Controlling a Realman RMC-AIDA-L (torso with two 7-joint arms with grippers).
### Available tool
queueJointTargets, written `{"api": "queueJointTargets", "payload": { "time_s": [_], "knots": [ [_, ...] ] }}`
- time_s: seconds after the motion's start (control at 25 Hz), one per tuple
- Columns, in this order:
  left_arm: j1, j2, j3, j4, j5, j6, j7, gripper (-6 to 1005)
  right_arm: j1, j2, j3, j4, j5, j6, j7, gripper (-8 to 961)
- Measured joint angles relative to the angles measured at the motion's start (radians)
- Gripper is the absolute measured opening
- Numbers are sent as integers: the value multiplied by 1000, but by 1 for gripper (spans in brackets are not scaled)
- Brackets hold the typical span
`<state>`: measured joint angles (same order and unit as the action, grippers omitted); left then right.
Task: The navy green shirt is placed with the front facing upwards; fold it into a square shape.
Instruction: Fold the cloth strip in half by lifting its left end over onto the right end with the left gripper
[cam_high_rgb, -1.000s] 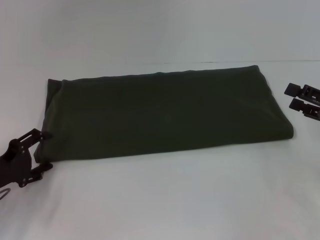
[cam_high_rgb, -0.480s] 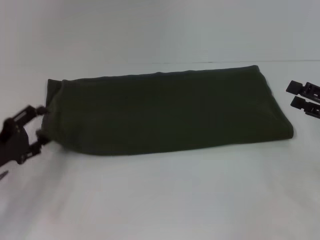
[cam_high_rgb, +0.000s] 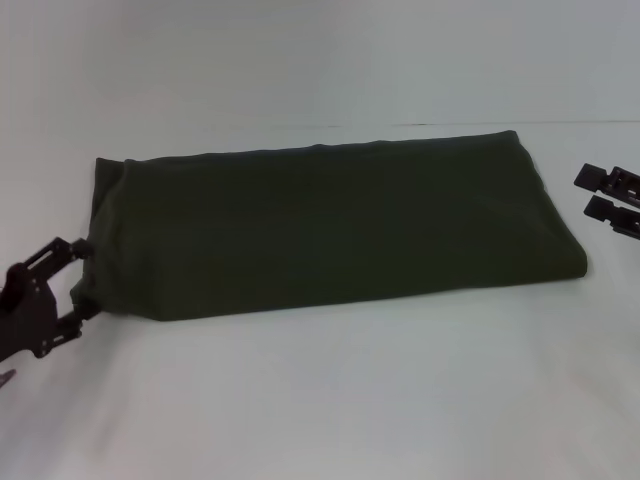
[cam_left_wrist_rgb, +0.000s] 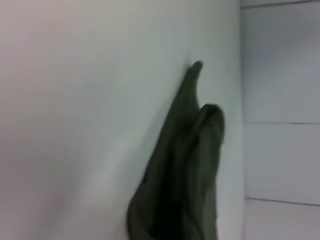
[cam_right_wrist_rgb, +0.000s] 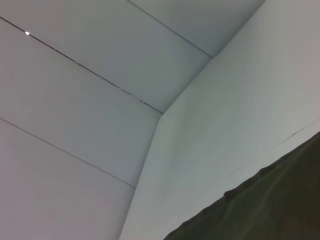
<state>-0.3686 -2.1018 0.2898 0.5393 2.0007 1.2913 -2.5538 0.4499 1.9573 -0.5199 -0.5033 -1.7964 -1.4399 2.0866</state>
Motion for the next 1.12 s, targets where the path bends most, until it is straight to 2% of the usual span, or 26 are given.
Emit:
{"api": "queueJointTargets", "payload": {
  "time_s": [0.36, 0.6, 0.92, 1.12],
  "knots": [
    [-18, 2, 37, 8, 73, -23, -67, 905, -1, 0, 0, 0, 2, -3, 0, 864],
    [-44, 3, 55, 2, 95, -91, -103, 906, -1, 0, 0, 0, 2, 0, 2, 864],
    [-80, -9, 58, 0, 90, -177, -92, 907, -5, 0, 1, 0, 2, 0, 8, 865],
    [-99, -19, 55, -1, 57, -179, -15, 907, -5, -1, 6, 0, 2, -1, 9, 865]
  ]
}}
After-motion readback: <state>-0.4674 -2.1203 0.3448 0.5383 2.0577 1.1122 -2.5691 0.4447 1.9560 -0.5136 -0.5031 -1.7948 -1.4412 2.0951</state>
